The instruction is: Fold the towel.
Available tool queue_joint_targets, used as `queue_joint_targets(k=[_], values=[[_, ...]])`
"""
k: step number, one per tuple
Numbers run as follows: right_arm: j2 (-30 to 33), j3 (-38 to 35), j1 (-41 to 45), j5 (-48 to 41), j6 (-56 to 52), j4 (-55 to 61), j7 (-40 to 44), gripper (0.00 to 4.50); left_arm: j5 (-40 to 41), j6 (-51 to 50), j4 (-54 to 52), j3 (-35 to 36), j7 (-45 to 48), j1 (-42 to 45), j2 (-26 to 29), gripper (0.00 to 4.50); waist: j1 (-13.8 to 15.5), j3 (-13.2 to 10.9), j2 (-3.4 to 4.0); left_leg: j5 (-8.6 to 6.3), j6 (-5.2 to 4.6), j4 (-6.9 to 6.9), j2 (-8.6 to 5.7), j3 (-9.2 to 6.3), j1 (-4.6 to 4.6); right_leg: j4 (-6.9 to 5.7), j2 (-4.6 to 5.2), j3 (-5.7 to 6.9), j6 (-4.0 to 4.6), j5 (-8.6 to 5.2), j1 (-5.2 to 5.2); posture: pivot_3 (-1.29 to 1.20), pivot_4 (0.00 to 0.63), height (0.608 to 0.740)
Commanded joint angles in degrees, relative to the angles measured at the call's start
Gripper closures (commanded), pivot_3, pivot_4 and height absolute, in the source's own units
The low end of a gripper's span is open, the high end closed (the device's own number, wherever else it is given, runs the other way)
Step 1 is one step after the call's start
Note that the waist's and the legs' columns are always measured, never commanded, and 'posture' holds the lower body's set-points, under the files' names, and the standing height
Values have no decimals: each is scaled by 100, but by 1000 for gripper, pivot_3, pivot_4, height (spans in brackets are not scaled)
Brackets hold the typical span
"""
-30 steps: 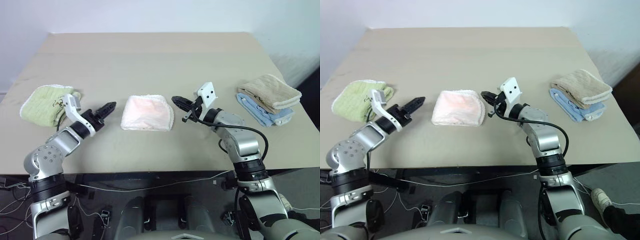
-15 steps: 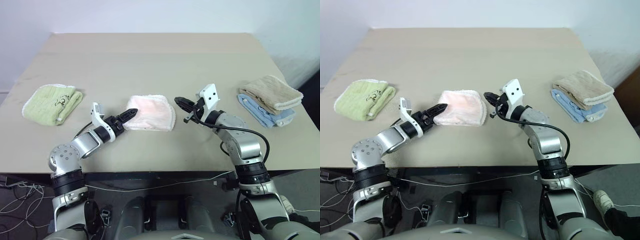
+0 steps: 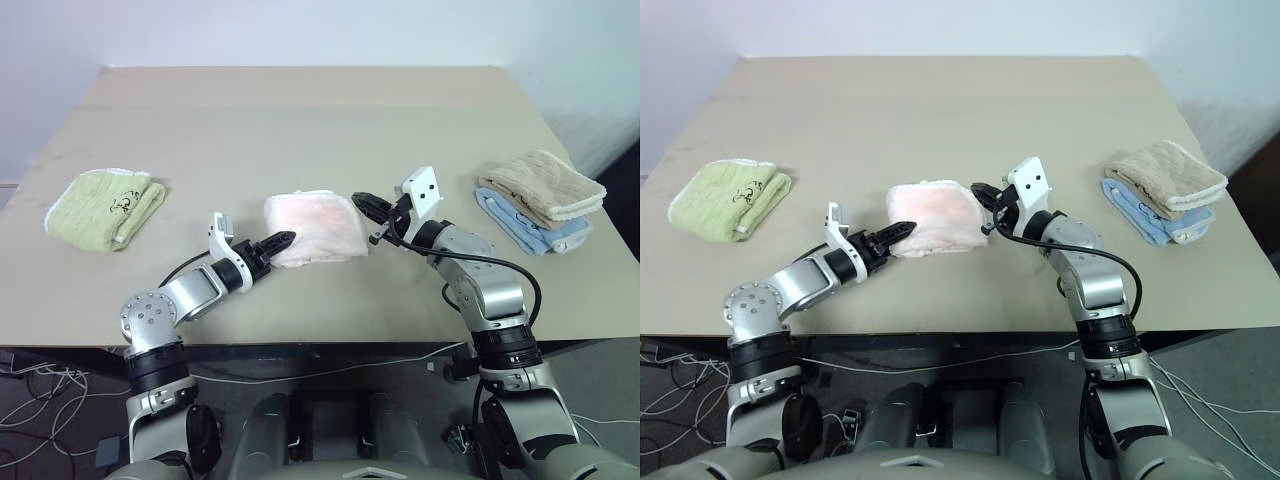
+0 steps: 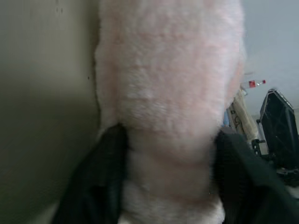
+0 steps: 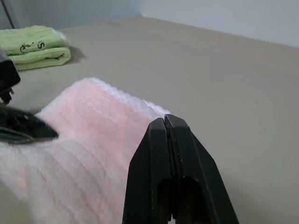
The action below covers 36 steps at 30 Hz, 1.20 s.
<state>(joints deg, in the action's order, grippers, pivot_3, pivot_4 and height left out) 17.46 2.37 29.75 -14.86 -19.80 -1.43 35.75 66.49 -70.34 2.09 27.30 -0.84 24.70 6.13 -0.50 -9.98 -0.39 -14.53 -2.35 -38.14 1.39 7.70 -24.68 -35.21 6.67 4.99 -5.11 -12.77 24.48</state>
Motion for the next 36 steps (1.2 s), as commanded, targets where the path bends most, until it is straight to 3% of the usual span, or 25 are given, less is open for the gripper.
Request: queue_joint_targets(k=[1,3,5,9,15,18,22,27,36], values=[[19,-101,66,-88,15,246,-24,4500,169,80,-16,26,-122,-72,-105,3451,-10,0,0,0,0,0,0,0,0,0,0,0,0,0,0,0,150,740],[16,-95,70,-80,16,233,-27,4500,202,163,-19,67,-188,-95,-166,4146,-8,0,0,0,0,0,0,0,0,0,0,0,0,0,0,0,150,740],[15,-94,71,-78,9,232,-32,4500,239,279,-51,88,-235,-125,-223,4476,-4,0,0,0,0,0,1,0,4,-1,0,0,0,0,-2,0,150,740],[18,-99,79,-70,13,220,-41,4500,237,501,-194,59,-356,-65,-214,4476,-6,0,0,0,0,0,0,0,9,-1,1,-1,0,0,-6,0,150,740],[36,-124,94,-55,33,175,-73,4500,265,1615,-327,472,-306,710,73,4476,-15,-2,-3,0,0,0,2,0,7,-1,0,0,1,0,-3,0,150,740],[25,-115,102,-52,37,162,-90,4500,132,2320,-31,831,-296,1164,453,4476,-31,-2,-2,0,0,2,3,2,7,1,-2,0,1,0,-2,0,150,740],[11,-104,100,-49,49,157,-94,4500,-225,3771,480,1657,77,1669,1443,4476,-72,-3,-3,0,1,4,9,8,7,3,-11,-2,1,0,1,0,150,740],[2,-106,58,-57,42,187,-94,4500,-757,4760,1095,2260,345,1013,2120,4476,-64,-3,-3,0,2,11,12,17,7,7,-14,-6,1,-1,6,0,150,740],[-7,-34,130,-57,57,82,33,4500,-727,4748,1242,2270,270,-221,1546,4476,23,9,-54,-11,17,5,3,4,4,4,4,2,1,0,0,0,150,740]])
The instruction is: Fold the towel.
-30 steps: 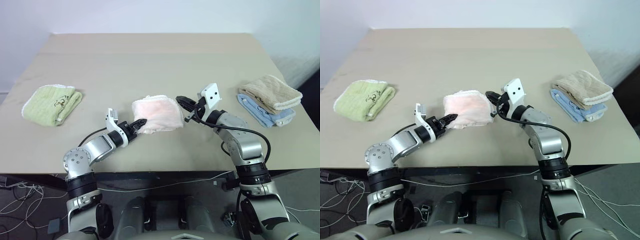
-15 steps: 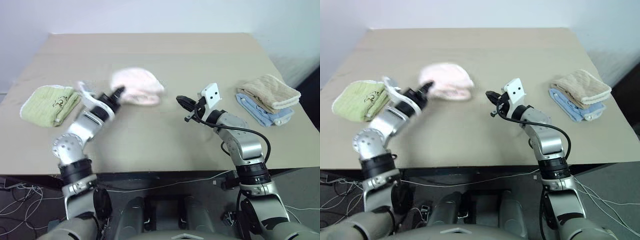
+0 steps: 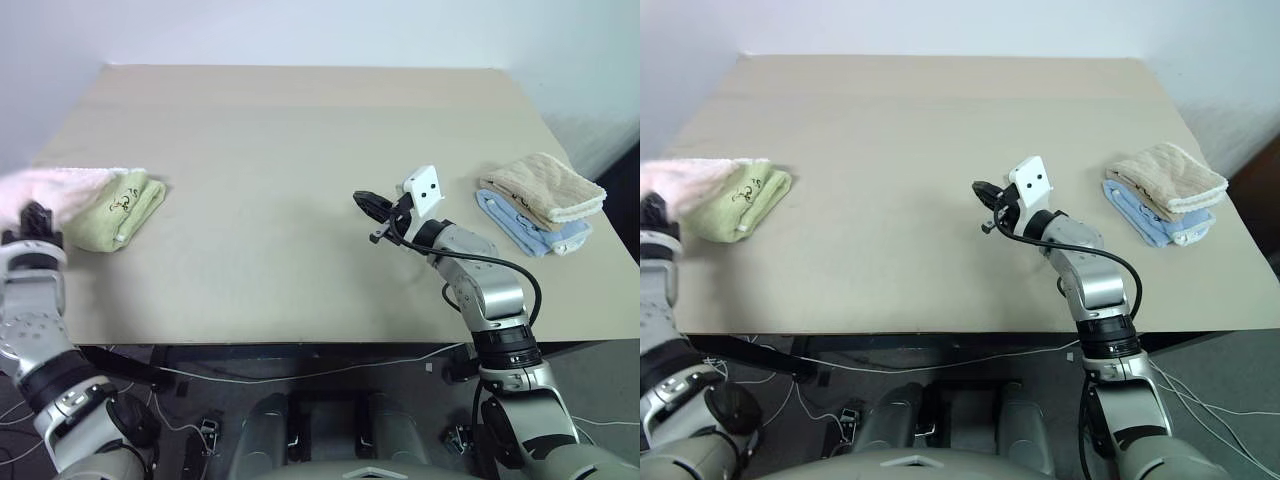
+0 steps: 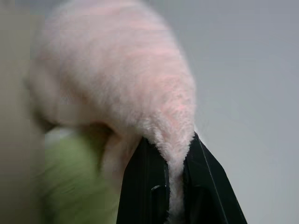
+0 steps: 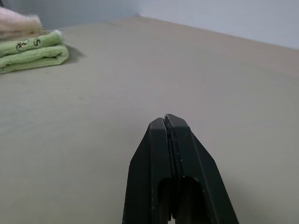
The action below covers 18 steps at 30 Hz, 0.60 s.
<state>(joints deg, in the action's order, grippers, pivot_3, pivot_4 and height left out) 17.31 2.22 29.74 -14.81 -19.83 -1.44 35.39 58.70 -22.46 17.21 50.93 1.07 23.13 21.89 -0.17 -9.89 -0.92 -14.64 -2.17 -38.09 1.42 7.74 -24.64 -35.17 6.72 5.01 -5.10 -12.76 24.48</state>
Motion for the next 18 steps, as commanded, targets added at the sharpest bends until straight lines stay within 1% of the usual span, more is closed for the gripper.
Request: queue_joint_targets(k=[1,2,6,11,13,15,16,18], values=[[7,-10,146,-59,62,68,85,4500,99,-55,-308,-93,93,-124,-83,4476,-25,0,0,0,1,0,1,-1,0,-1,0,0,0,0,1,0,150,740],[6,-1,163,-54,68,49,105,4500,147,-73,-350,-88,107,-189,-135,4476,-40,0,0,0,1,1,2,-1,0,-2,-1,0,0,0,2,0,150,740],[-7,25,196,-43,66,14,150,4500,405,-97,-494,27,96,-351,-308,3316,-73,0,0,0,1,3,4,1,1,-1,-2,0,0,0,4,0,150,740],[-29,63,199,-37,66,1,167,4500,743,-113,-614,81,131,-466,-414,1491,-64,0,0,0,0,3,4,2,1,-1,0,-1,0,0,4,0,150,740],[-36,65,199,-32,68,-3,171,4500,829,-170,-680,40,119,-528,-419,910,-63,0,0,0,0,3,4,2,1,-1,0,-1,1,0,4,0,150,740],[-36,60,207,-31,72,-12,176,4500,918,-339,-813,-71,83,-631,-440,207,-65,0,0,0,0,3,4,2,1,-1,0,-1,1,0,4,0,150,740],[-36,56,212,-32,75,-18,177,4500,953,-455,-900,-157,56,-689,-461,33,-65,0,0,0,0,3,4,2,1,-1,0,-1,1,0,4,0,150,740],[-37,51,228,-26,85,-40,175,4500,983,-760,-1163,-463,41,-840,-535,33,-61,0,0,0,0,3,4,2,0,-1,0,-1,1,0,4,0,150,740]])
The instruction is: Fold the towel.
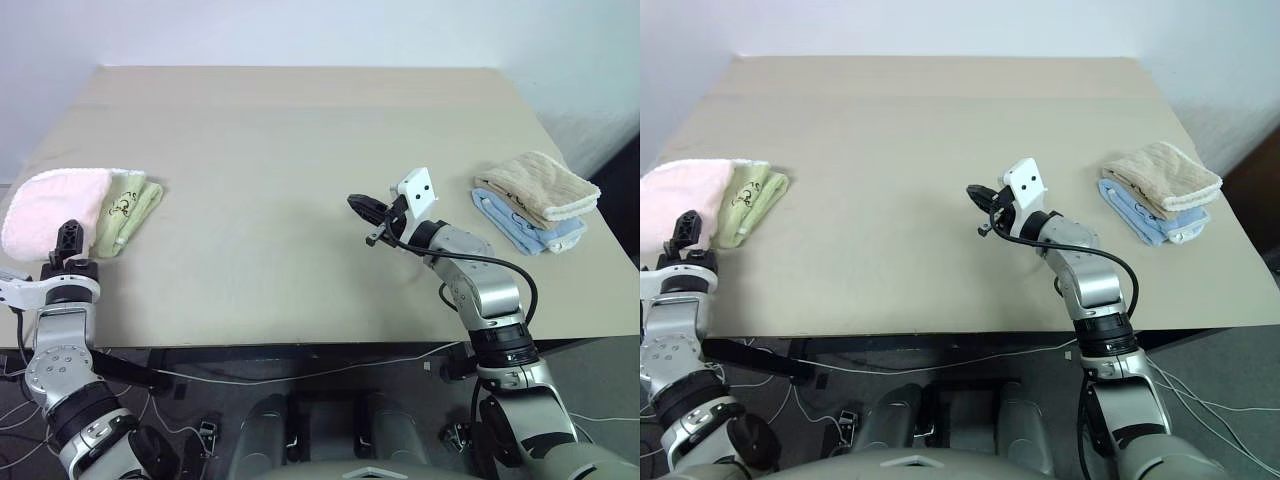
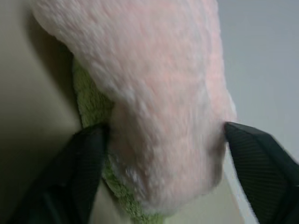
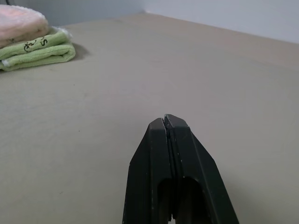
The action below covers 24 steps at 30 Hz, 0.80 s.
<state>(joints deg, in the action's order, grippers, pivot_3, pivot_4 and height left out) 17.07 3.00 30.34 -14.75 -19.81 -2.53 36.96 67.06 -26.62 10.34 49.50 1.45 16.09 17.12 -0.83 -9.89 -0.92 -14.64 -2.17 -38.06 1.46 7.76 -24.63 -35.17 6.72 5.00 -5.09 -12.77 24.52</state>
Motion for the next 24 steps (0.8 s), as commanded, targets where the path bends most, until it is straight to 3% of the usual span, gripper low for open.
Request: queue_joint_targets(k=[1,3,7,13,16,24], values=[[-12,-30,173,-32,88,63,17,4500,201,-482,-655,-476,-2,-197,-145,33,14,0,0,0,0,0,0,0,0,0,0,0,0,0,0,0,150,740],[-18,-30,187,-29,94,48,13,4500,262,-709,-945,-757,-25,-281,-281,33,31,0,0,0,0,0,-2,0,0,0,3,0,0,0,-1,0,150,740],[-21,-45,192,-18,110,34,-11,4500,-405,-896,-1627,-1835,260,-414,-336,33,39,0,0,-1,0,0,-7,-1,0,0,6,0,1,0,-2,0,150,740],[119,-242,24,-11,99,102,-144,4500,-2961,226,-1885,-3960,1426,-232,351,33,-7,1,6,0,3,10,-3,8,0,0,-3,-3,3,-1,8,0,150,740],[165,-349,-76,12,84,129,-307,4500,-3750,855,-1502,-4364,1818,-84,553,33,-11,1,8,-1,3,12,-1,12,-1,2,-1,-7,3,-1,14,0,150,740],[368,-770,-383,3,265,-11,-599,4500,-4595,1810,-581,-4382,2275,314,584,33,2,1,10,1,2,12,1,11,-30,-1,10,-11,5,1,45,0,150,740]])
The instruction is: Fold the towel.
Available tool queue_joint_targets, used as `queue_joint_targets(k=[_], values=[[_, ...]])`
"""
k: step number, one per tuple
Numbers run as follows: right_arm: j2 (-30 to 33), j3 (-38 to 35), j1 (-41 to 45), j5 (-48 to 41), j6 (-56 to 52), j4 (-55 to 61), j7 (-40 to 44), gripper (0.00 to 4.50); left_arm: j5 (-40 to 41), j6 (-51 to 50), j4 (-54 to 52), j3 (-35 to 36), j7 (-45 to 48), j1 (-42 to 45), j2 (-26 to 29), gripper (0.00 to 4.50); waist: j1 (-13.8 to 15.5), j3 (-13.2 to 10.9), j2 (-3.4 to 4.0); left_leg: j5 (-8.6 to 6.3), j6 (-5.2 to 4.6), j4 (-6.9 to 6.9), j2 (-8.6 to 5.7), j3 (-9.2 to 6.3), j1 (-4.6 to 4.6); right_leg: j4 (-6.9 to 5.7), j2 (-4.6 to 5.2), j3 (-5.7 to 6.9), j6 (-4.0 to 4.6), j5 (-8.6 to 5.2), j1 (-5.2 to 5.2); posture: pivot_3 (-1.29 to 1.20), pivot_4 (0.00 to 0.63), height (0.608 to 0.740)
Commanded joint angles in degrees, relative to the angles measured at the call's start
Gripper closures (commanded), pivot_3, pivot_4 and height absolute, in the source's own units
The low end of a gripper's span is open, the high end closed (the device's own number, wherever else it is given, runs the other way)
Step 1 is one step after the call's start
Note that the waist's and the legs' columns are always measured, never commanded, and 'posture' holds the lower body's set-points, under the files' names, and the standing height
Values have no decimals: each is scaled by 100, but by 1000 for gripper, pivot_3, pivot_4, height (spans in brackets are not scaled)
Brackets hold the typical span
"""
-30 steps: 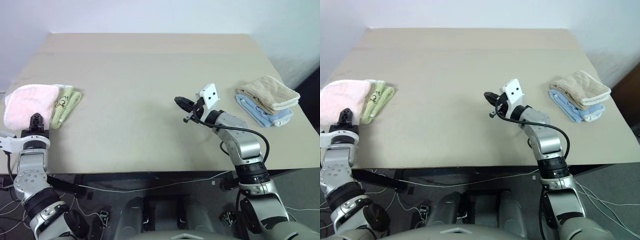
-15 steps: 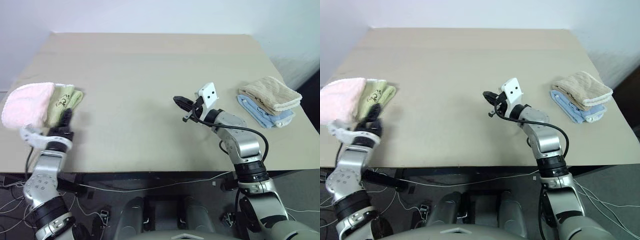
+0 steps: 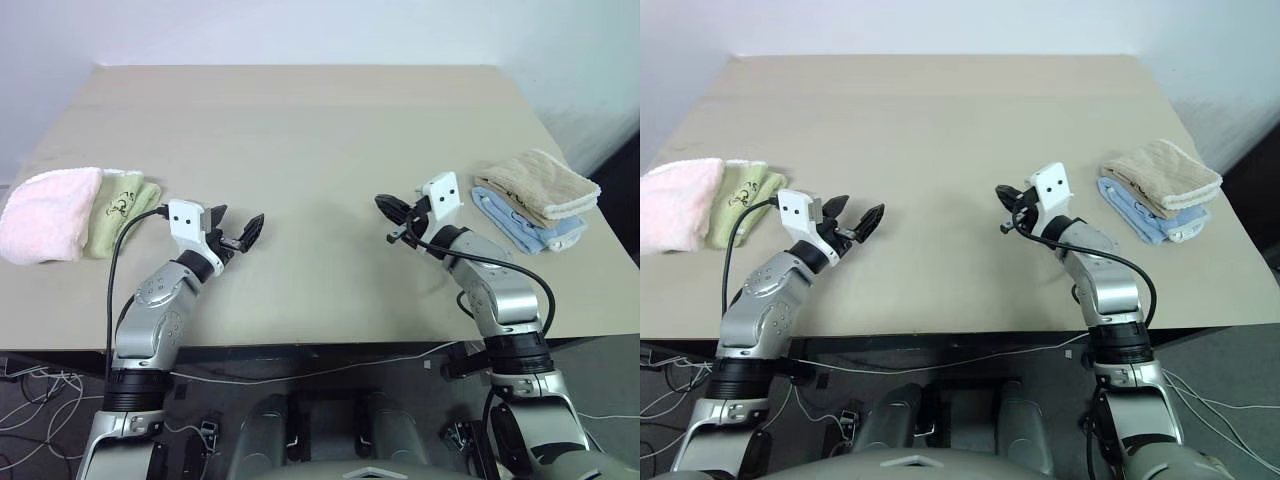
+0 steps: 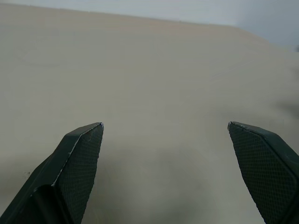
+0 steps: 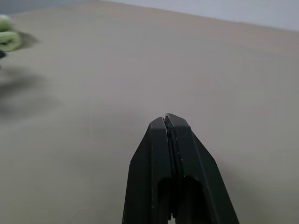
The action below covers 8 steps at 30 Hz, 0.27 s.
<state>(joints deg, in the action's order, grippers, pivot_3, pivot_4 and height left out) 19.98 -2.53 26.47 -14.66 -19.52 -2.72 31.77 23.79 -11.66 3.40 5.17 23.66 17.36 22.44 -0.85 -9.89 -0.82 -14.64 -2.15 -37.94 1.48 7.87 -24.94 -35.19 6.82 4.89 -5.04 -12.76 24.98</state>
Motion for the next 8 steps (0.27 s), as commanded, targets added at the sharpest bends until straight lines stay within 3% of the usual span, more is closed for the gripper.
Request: queue_joint_targets(k=[1,8], values=[[58,-222,8,20,289,-61,-117,4500,-321,339,189,76,47,208,43,33,4,0,0,1,-1,-1,0,0,-1,0,-1,0,0,0,0,0,150,740],[-90,-208,63,-3,427,-160,-248,4500,-454,323,279,164,200,318,133,33,-1,0,0,9,-17,-3,1,0,-2,-1,-8,1,-2,1,-2,0,150,740]])
